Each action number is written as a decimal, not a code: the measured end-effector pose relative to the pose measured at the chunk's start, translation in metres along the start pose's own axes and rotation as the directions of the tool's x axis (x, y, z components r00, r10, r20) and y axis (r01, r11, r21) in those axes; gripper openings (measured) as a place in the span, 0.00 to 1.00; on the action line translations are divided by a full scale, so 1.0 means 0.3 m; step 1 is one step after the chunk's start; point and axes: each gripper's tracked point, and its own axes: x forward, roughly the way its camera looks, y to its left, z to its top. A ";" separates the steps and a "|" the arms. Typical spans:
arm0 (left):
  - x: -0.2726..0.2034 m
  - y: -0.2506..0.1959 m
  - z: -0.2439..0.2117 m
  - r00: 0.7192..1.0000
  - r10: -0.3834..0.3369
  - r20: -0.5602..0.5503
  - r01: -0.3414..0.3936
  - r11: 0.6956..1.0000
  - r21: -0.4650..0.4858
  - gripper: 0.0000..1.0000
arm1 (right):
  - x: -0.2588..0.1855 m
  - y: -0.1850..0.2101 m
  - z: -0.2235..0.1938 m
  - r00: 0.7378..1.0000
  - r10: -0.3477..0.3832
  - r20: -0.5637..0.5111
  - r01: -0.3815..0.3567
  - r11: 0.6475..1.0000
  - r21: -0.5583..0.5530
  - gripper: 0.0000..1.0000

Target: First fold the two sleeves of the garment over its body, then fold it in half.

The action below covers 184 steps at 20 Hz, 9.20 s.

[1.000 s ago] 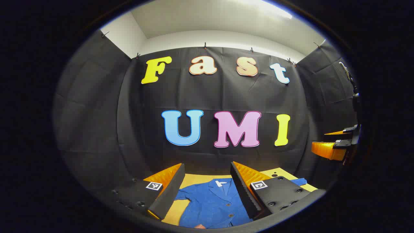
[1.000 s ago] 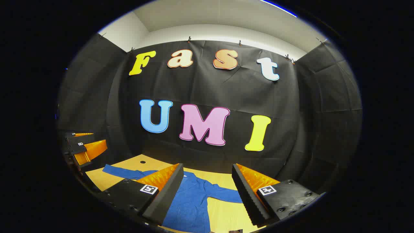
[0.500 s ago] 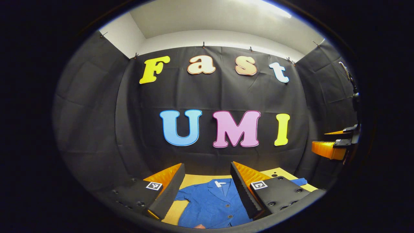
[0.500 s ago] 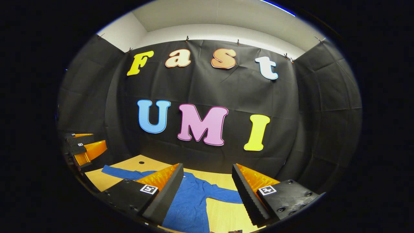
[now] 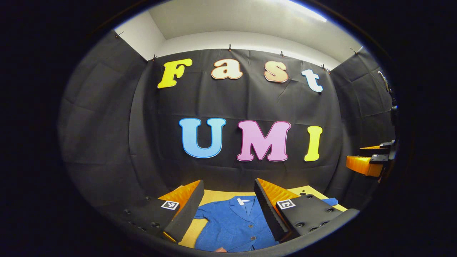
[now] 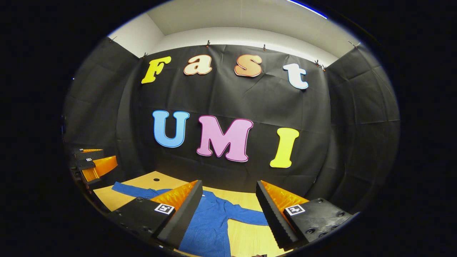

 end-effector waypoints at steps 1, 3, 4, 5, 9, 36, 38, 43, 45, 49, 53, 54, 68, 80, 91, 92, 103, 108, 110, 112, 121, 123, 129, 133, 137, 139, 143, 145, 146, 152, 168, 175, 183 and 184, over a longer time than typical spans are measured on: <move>0.000 0.001 0.000 1.000 -0.001 0.001 0.001 1.000 0.003 0.80 | -0.001 -0.008 0.000 1.000 -0.004 0.002 0.004 1.000 -0.001 0.96; 0.001 0.002 0.002 1.000 -0.005 0.004 0.005 1.000 0.005 0.80 | -0.002 -0.022 0.006 1.000 -0.013 0.007 0.013 1.000 -0.002 0.99; 0.001 0.003 -0.001 1.000 -0.006 0.003 0.006 1.000 0.004 0.80 | -0.004 -0.032 0.008 1.000 -0.020 0.007 0.020 1.000 -0.002 0.96; 0.001 0.005 0.002 1.000 -0.006 0.001 0.006 1.000 0.003 0.80 | -0.008 -0.041 0.008 1.000 -0.026 0.007 0.026 1.000 0.001 0.96; -0.002 0.005 0.000 1.000 -0.003 0.005 0.003 1.000 -0.010 0.81 | -0.021 -0.089 0.023 0.998 -0.061 0.029 0.061 0.998 -0.024 0.94; -0.003 0.040 -0.011 1.000 -0.006 0.009 0.006 1.000 0.004 0.81 | 0.057 -0.375 -0.189 0.977 -0.138 -0.164 0.147 0.988 0.045 0.96; 0.005 0.038 -0.019 1.000 -0.006 -0.001 0.006 1.000 -0.015 0.80 | 0.081 -0.471 -0.261 0.960 -0.158 -0.231 0.174 0.983 0.051 0.96; 0.035 0.013 -0.014 1.000 -0.001 0.003 0.001 1.000 -0.016 0.81 | 0.164 -0.677 -0.449 0.898 -0.188 -0.397 0.256 0.959 0.125 0.96; 0.061 -0.011 -0.023 1.000 -0.001 -0.007 0.001 1.000 -0.016 0.81 | 0.214 -0.736 -0.540 0.871 -0.181 -0.456 0.286 0.943 0.171 0.96; 0.129 -0.055 -0.022 0.999 0.035 -0.026 -0.034 0.999 0.014 0.81 | 0.343 -0.867 -0.736 0.797 -0.146 -0.586 0.333 0.916 0.225 0.97; 0.181 -0.106 -0.033 0.997 0.070 -0.045 -0.069 0.997 0.024 0.81 | 0.462 -0.963 -0.956 0.696 -0.083 -0.713 0.392 0.876 0.281 0.98; 0.196 -0.110 -0.041 0.995 0.084 -0.050 -0.082 0.996 0.032 0.82 | 0.499 -0.981 -1.016 0.675 -0.065 -0.735 0.403 0.867 0.293 0.98; 0.341 -0.177 -0.124 0.972 0.174 -0.158 -0.170 0.985 0.036 0.81 | 0.545 -1.077 -1.534 0.297 0.076 -0.952 0.529 0.816 0.230 0.98; 0.337 -0.126 -0.145 0.965 0.195 -0.174 -0.191 0.981 0.043 0.81 | 0.488 -1.059 -1.634 0.188 0.078 -0.979 0.547 0.820 0.171 0.30; 0.262 -0.127 -0.163 0.970 0.179 -0.163 -0.180 0.984 0.011 0.82 | 0.482 -1.036 -1.414 0.365 0.024 -0.931 0.467 0.860 0.205 0.05; 0.250 -0.130 -0.169 0.973 0.164 -0.161 -0.166 0.986 0.000 0.82 | 0.477 -1.028 -1.369 0.395 0.017 -0.918 0.462 0.860 0.215 0.05; 0.152 0.117 -0.102 0.997 0.038 -0.063 -0.041 0.998 -0.056 0.81 | 0.622 -0.642 -0.717 0.665 -0.048 -0.745 0.203 0.972 0.119 0.05; 0.109 0.321 -0.164 0.992 0.091 -0.091 -0.104 0.983 -0.148 0.81 | 0.765 -0.249 -0.502 0.701 0.050 -0.712 0.005 0.997 0.075 0.05; 0.095 0.408 -0.188 0.985 0.137 -0.103 -0.150 0.980 -0.134 0.81 | 0.811 -0.076 -0.486 0.692 0.106 -0.714 -0.064 0.994 0.086 0.05; 0.082 0.469 -0.194 0.979 0.172 -0.107 -0.185 0.976 -0.118 0.81 | 0.853 0.109 -0.499 0.674 0.167 -0.720 -0.140 0.985 0.098 0.05; 0.026 0.639 -0.285 0.937 0.300 -0.178 -0.321 0.941 -0.104 0.81 | 1.034 0.849 -0.777 0.504 0.433 -0.747 -0.301 0.899 0.318 0.04; 0.022 0.674 -0.322 0.922 0.326 -0.209 -0.349 0.933 -0.084 0.81 | 1.044 1.010 -0.884 0.449 0.496 -0.743 -0.294 0.867 0.402 0.04; 0.044 0.762 -0.415 0.877 0.377 -0.298 -0.410 0.911 -0.055 0.78 | 1.106 1.206 -1.181 0.349 0.539 -0.766 -0.208 0.842 0.498 0.04; 0.075 0.780 -0.480 0.863 0.367 -0.346 -0.413 0.908 -0.067 0.81 | 1.141 1.304 -1.186 0.346 0.626 -0.698 -0.175 0.774 0.608 0.14; 0.157 0.821 -0.536 0.863 0.340 -0.374 -0.400 0.911 -0.097 0.79 | 1.136 1.335 -1.075 0.366 0.701 -0.612 -0.202 0.702 0.684 0.79; 0.203 0.858 -0.574 0.863 0.316 -0.394 -0.393 0.911 -0.129 0.81 | 1.147 1.286 -1.030 0.397 0.691 -0.605 -0.245 0.714 0.655 0.96; 0.293 0.975 -0.659 0.831 0.313 -0.460 -0.418 0.897 -0.142 0.81 | 1.113 1.201 -0.867 0.440 0.690 -0.574 -0.343 0.720 0.603 0.97; 0.342 1.031 -0.709 0.820 0.301 -0.486 -0.408 0.904 -0.128 0.81 | 1.070 1.148 -0.764 0.458 0.703 -0.544 -0.393 0.709 0.586 0.97; 0.370 1.064 -0.739 0.813 0.295 -0.501 -0.404 0.907 -0.122 0.81 | 1.045 1.115 -0.706 0.470 0.710 -0.525 -0.419 0.702 0.575 0.98; 0.486 1.225 -1.004 0.676 0.231 -0.700 -0.399 0.913 -0.084 0.87 | 0.857 0.775 -0.436 0.565 0.682 -0.464 -0.480 0.730 0.487 0.98; 0.662 1.443 -1.280 0.512 0.195 -0.837 -0.354 0.935 0.001 0.84 | 0.351 0.013 -0.281 0.765 0.329 -0.554 -0.097 0.909 0.406 0.98; 0.654 1.442 -1.291 0.504 0.204 -0.839 -0.383 0.924 -0.006 0.86 | 0.325 0.033 -0.266 0.773 0.331 -0.541 -0.090 0.901 0.424 0.97; 0.733 1.357 -1.292 0.504 0.188 -0.843 -0.375 0.927 -0.018 0.03 | 0.285 0.018 -0.296 0.767 0.321 -0.555 -0.080 0.907 0.414 0.97; 0.744 1.352 -1.284 0.511 0.164 -0.844 -0.361 0.932 -0.038 0.00 | 0.283 0.011 -0.311 0.764 0.316 -0.562 -0.073 0.908 0.412 0.98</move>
